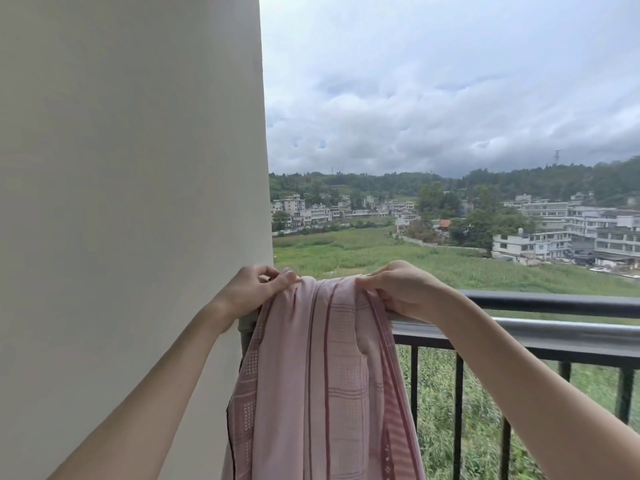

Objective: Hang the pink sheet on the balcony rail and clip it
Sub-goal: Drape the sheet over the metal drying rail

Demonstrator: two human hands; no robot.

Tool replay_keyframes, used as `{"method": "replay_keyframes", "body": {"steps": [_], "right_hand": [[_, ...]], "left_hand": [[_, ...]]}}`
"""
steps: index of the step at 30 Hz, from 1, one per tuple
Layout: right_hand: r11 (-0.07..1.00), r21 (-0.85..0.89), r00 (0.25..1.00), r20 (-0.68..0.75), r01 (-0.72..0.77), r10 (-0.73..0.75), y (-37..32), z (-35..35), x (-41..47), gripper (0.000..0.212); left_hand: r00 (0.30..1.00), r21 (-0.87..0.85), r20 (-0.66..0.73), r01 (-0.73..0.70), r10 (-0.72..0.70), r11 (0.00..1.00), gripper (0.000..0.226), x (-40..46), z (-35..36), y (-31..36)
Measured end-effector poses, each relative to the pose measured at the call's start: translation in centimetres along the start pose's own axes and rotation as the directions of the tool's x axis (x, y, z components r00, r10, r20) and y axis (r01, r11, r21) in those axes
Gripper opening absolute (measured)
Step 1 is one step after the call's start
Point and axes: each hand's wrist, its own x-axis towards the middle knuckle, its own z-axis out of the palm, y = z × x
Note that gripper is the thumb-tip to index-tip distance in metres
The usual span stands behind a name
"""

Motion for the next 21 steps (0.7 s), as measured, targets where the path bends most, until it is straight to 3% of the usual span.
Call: {"method": "replay_keyframes", "body": {"steps": [4,7,10,13,16,21], "right_hand": [[0.992,-0.066,0.988,-0.112,0.103,-0.110,0.7,0.5,-1.0,0.013],[0.992,0.012,0.977,-0.171,0.129,-0.125,0.5,0.9,-1.7,0.012],[0.981,0.048,0.958,-0.226,0.189,-0.174,1.1,0.9,-3.0,0.019],[0.967,0.003,0.937,-0.250,0.254,-0.245,2.5,1.1,-4.5,0.022],[0.964,0.140,0.961,-0.197,0.225,-0.196,4.3,1.3,-5.7,0.024],[0.909,0.417,1.000,-0.009,0.019,-0.016,5.7,2.2,-6.3,0.029]], "left_hand": [[0.973,-0.040,-0.230,-0.045,0.034,0.998,0.031,-1.4,0.9,-0.7],[0.904,0.140,-0.387,-0.136,0.181,0.981,0.028,-2.0,2.3,0.2],[0.890,0.259,-0.225,-0.337,0.396,0.905,0.033,-3.5,3.8,1.7],[0.934,0.366,-0.023,-0.323,0.355,0.873,0.036,-4.4,5.4,1.9],[0.944,0.469,-0.044,-0.269,0.326,0.841,0.041,-4.6,6.3,1.2],[0.915,0.554,-0.073,-0.294,0.397,0.779,0.060,-4.6,6.7,0.6]]}}
